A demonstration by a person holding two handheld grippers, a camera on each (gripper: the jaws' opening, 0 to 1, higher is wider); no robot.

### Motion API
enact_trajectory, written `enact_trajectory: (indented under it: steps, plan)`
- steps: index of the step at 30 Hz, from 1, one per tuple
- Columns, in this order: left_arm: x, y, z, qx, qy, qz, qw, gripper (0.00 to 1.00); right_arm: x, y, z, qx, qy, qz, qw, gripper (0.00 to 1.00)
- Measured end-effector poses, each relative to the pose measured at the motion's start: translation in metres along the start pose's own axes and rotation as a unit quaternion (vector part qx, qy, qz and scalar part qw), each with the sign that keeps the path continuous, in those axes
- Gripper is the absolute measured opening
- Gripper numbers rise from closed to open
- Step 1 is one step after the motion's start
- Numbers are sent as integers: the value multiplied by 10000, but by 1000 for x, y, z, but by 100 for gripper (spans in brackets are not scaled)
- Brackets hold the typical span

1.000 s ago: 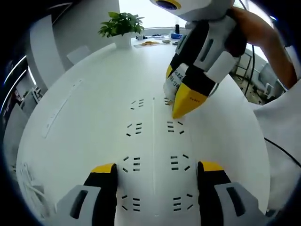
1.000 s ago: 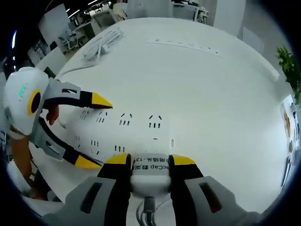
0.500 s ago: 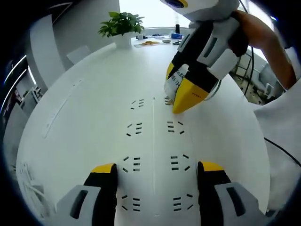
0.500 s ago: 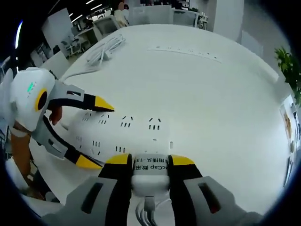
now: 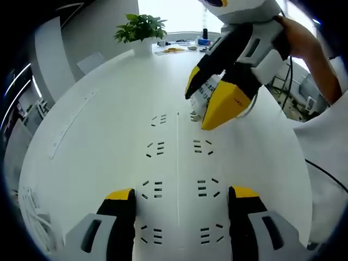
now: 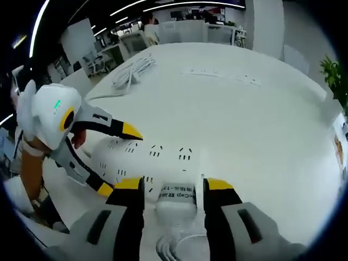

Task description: Straighten the power strip on the desk, plug the charger into it

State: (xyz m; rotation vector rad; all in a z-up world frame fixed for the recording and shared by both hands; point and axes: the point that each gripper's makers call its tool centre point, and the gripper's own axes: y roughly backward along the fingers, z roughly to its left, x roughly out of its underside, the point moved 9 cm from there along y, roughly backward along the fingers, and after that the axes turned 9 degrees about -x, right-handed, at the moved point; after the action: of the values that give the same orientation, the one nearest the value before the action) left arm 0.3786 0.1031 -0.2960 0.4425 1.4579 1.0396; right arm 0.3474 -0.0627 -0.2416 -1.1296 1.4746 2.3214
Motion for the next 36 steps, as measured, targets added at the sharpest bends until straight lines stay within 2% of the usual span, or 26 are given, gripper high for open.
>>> enact_trajectory:
  steps: [2, 6, 9, 11, 13, 15, 18, 21, 23, 28, 30, 32, 34, 36]
  plan:
    - [0, 0, 0, -2, 4, 2, 10000, 70, -5, 10, 4, -80, 278, -236, 9993, 53]
    - [-1, 0, 1, 1, 6, 28, 10000, 70, -3, 28, 10, -56, 376, -489, 9981, 65]
    - [0, 0, 2, 2, 16, 13, 10000, 70, 4, 31, 10, 149, 713, -793, 9942, 64]
    - [-1, 0, 2, 4, 19, 13, 10000, 70, 14, 25, 5, 270, 688, -699, 9948, 65]
    - [-1, 0, 2, 6, 20, 29, 10000, 70, 26, 18, -2, 292, 402, -391, 9980, 65]
    - [-1, 0, 2, 7, 20, 45, 10000, 70, 32, 14, -4, 312, 297, -276, 9987, 65]
    - [-2, 0, 2, 7, 23, 38, 10000, 70, 28, 17, -9, 391, 267, -527, 9975, 60]
    - [-2, 0, 2, 12, 23, 57, 10000, 70, 22, 20, -10, 317, 197, -689, 9969, 44]
    - [-2, 0, 2, 15, 27, 71, 10000, 70, 23, 19, -7, 254, 187, -636, 9975, 35]
    - [-3, -1, 3, 23, 30, 75, 10000, 70, 29, 14, -10, 311, 231, -453, 9982, 36]
    - [-3, 0, 3, 22, 30, 78, 10000, 70, 27, 14, -8, 134, 94, -467, 9988, 27]
    - [-3, -1, 3, 26, 29, 76, 10000, 70, 24, 12, -8, 195, 142, -440, 9987, 26]
    - [-3, -1, 4, 26, 29, 89, 10000, 70, 19, 11, -12, 198, -5, -104, 9997, 26]
    - [-4, -2, 6, 21, 37, 101, 9999, 70, 13, 12, -11, 126, -56, -10, 9999, 25]
